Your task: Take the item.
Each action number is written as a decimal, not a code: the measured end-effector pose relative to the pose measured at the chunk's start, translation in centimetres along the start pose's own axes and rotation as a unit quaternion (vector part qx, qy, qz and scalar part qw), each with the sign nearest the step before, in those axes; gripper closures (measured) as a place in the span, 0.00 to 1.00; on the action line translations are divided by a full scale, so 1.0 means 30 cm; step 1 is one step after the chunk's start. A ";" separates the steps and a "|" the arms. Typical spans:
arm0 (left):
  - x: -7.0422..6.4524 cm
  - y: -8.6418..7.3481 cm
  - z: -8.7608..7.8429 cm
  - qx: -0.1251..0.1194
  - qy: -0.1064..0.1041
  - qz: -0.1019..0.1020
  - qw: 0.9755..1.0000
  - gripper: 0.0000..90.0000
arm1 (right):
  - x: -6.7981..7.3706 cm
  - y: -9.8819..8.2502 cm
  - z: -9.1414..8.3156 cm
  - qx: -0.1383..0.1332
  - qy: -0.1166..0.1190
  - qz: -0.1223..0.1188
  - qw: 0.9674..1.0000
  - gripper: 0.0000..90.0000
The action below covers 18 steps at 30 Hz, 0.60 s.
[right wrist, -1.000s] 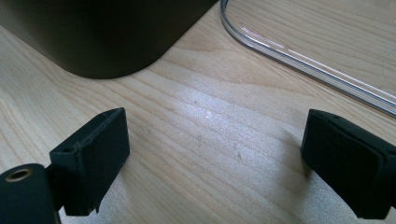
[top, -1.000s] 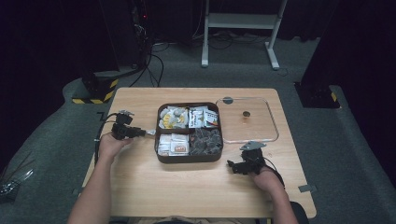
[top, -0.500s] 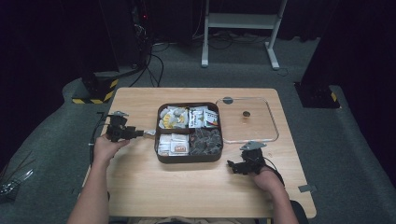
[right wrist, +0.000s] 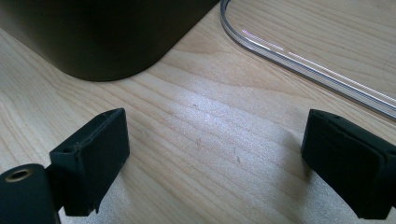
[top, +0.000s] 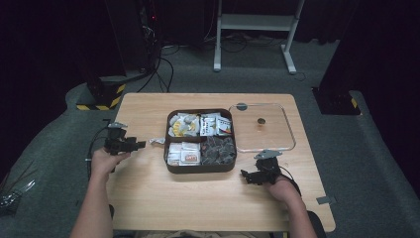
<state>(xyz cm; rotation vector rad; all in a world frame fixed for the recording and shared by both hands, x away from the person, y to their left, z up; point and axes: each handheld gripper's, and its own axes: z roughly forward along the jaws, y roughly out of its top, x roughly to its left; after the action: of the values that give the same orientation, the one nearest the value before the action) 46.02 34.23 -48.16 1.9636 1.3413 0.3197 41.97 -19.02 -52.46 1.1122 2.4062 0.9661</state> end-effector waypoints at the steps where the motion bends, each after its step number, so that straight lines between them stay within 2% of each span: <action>1: 0.000 0.000 0.000 0.000 0.000 0.000 1.000 0.46 | 0.000 0.000 0.000 0.000 0.000 0.000 1.000 0.08; 2: 0.005 -0.010 -0.001 -0.002 0.002 -0.010 1.000 0.46 | 0.000 0.001 0.000 0.001 0.000 0.001 1.000 0.08; 7: 0.018 -0.031 0.000 0.000 0.019 -0.012 1.000 0.43 | -0.001 0.002 0.001 0.000 0.000 -0.001 1.000 0.08; 9: 0.026 -0.044 0.003 0.000 0.039 -0.007 0.999 0.41 | 0.000 0.003 0.002 0.001 -0.001 0.001 1.000 0.08; 10: 0.036 -0.056 0.007 0.004 0.047 -0.013 0.999 0.41 | 0.000 0.004 0.003 0.001 -0.001 0.000 1.000 0.08; 13: 0.049 -0.068 0.008 0.005 0.052 -0.017 0.999 0.38 | 0.000 0.005 0.003 0.002 -0.001 0.001 1.000 0.08; 14: 0.062 -0.077 0.010 0.008 0.057 -0.024 0.998 0.37 | -0.001 0.005 0.004 0.001 -0.001 0.000 1.000 0.08; 18: 0.080 -0.094 0.014 0.015 0.060 -0.034 0.997 0.36 | -0.001 0.005 0.004 0.001 -0.001 0.001 1.000 0.08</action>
<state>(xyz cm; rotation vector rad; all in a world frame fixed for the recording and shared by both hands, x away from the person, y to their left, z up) 45.30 36.73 -50.83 1.9443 1.4938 0.3936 42.13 -18.93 -52.45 1.1155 2.4054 0.9641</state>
